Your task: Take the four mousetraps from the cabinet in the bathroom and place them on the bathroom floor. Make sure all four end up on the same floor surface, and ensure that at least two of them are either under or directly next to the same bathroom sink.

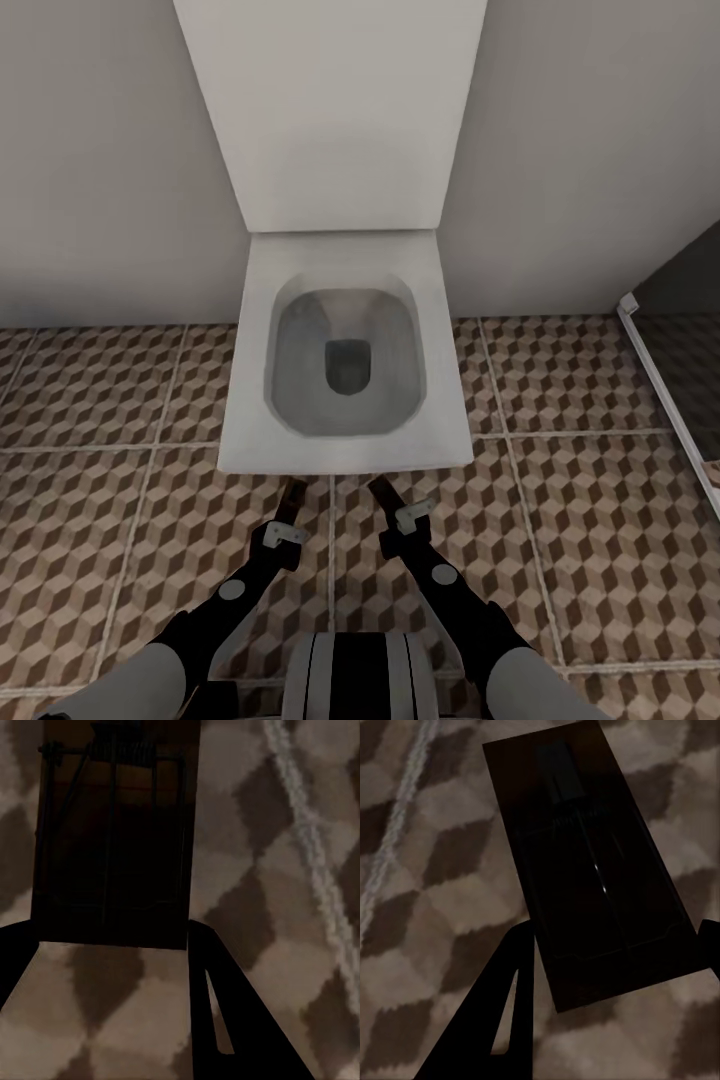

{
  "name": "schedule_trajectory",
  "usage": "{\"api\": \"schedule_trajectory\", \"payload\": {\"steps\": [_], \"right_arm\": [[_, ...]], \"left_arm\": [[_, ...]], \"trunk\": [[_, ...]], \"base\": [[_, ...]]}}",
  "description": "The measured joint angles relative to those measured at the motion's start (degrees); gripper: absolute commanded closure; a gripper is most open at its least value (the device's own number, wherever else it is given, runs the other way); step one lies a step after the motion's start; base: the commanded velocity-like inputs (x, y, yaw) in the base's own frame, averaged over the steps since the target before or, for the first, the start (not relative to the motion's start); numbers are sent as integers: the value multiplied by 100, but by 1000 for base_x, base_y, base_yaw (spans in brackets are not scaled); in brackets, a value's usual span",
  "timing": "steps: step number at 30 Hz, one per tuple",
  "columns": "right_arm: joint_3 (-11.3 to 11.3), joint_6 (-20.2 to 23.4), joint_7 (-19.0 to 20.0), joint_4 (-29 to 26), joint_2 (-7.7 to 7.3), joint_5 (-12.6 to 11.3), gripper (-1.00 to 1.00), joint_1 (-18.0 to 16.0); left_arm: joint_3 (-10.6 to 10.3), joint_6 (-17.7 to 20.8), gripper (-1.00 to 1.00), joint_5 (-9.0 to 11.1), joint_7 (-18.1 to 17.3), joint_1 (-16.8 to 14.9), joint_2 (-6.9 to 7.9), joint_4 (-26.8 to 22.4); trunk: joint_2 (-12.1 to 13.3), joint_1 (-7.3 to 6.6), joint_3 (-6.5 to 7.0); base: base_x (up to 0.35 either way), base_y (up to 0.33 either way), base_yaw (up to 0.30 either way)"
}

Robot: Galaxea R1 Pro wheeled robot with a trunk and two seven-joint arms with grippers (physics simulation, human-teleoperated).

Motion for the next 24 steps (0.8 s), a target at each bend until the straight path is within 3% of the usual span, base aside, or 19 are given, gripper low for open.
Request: {"api": "schedule_trajectory", "payload": {"steps": [24], "right_arm": [[0,0,0,0,0,7,100,0]], "left_arm": [[0,4,100,0,0,0,-8,-5]], "trunk": [[0,0,0]], "base": [[28,0,0]]}}
